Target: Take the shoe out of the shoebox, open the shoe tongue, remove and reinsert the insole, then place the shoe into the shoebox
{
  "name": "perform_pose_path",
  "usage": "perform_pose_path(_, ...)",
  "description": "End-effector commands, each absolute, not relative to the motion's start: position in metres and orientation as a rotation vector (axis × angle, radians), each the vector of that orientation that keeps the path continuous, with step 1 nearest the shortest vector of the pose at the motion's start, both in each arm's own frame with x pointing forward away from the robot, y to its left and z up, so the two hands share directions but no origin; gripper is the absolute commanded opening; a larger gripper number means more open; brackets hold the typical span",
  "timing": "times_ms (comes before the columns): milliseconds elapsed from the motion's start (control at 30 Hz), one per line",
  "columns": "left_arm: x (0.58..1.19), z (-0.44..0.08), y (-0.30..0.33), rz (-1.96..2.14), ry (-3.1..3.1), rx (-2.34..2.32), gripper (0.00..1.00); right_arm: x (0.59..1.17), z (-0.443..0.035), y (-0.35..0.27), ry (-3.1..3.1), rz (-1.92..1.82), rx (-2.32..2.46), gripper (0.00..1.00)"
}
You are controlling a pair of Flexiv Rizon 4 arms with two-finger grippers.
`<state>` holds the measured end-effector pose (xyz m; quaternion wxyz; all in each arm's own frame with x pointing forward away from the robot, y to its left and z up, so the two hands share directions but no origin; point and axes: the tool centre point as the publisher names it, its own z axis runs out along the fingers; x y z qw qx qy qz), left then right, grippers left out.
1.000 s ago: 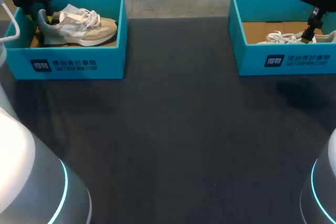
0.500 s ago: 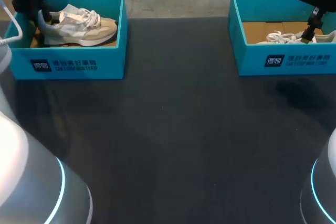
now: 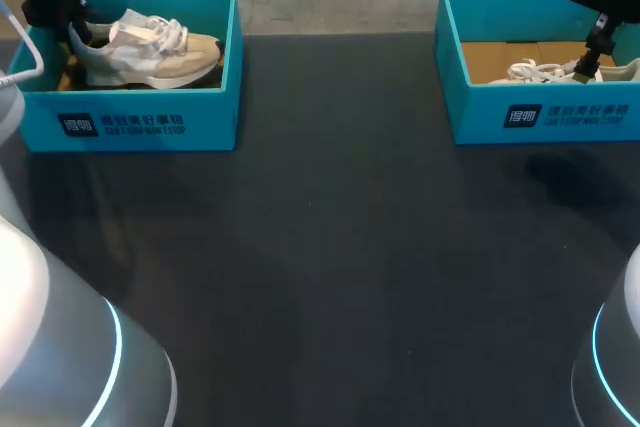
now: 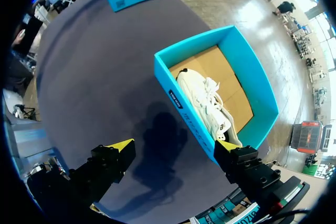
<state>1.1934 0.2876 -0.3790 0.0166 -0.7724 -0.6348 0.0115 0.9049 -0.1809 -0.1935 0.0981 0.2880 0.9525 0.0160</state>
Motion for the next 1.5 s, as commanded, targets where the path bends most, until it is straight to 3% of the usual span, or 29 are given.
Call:
perform_pose_path(33, 1.201, -0.373, 0.291, 0.097, -1.948, -2.362, 0.00, 0.905, -0.194, -0.181, 2.820, 0.049, 0.853, 1.00)
perform_pose_path(1500, 1.167, -0.187, 0.313, -0.035, -2.138, -2.380, 0.00, 0.905, -0.194, -0.181, 2.820, 0.049, 0.853, 1.00)
